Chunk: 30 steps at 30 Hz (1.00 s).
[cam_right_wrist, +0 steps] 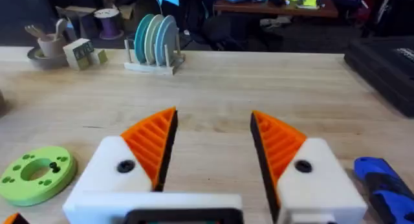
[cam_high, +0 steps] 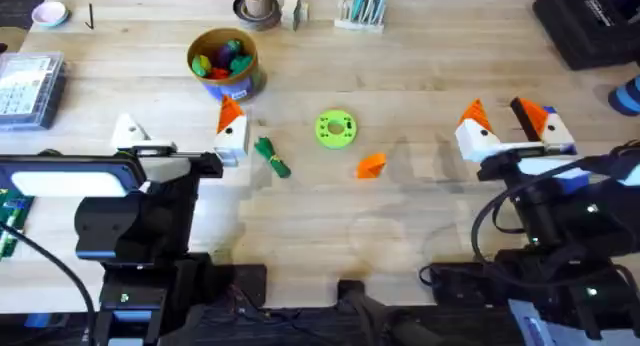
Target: Pick up the gripper from the table and insert it into the empty holder that is missing its gripper. Then pick up a screw, insert it into the mounting hole, and use the screwdriver to tighten it. Finally, clean up the table by picking up the vegetable and placing it into the bucket.
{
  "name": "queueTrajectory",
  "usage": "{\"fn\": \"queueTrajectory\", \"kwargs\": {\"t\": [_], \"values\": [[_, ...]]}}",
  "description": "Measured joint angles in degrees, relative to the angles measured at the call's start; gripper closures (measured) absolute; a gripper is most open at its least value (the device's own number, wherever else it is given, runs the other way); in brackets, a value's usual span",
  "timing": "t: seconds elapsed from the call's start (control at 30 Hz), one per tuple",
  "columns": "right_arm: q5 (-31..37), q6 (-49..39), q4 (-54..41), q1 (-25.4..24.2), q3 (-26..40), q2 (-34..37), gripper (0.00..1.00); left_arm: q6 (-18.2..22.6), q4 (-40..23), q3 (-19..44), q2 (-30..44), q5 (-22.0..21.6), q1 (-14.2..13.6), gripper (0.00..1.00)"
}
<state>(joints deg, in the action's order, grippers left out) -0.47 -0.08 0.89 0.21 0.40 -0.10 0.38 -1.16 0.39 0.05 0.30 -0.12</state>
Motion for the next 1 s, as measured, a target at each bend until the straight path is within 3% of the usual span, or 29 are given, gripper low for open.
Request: {"fn": "queueTrajectory", "kwargs": {"t": [0.1,0.23,0.4,0.73,0.87,1.0], "values": [[-0.02,0.00,-0.54,0.00,0.37,0.04,0.266,-0.20,-4.50,1.64,0.01,-0.02,0.00,0.009],[-0.03,0.00,-5.66,0.00,4.75,1.68,0.266,-0.39,-13.84,8.32,2.42,-0.08,0.00,0.010],[-0.07,0.00,-16.94,0.00,16.18,7.95,0.266,-0.43,-25.03,20.86,9.70,-0.11,0.00,0.009],[-0.46,0.00,-35.55,0.00,39.27,28.12,0.266,-0.44,-47.52,46.06,29.04,-0.11,-0.07,0.008],[-0.46,0.00,-39.88,0.00,44.31,33.58,0.266,-0.44,-49.98,50.74,33.84,0.75,-0.11,0.008],[-0.46,0.00,-40.26,0.00,45.30,35.23,0.266,-1.12,-50.51,51.09,34.77,4.78,-0.11,0.008]]}}
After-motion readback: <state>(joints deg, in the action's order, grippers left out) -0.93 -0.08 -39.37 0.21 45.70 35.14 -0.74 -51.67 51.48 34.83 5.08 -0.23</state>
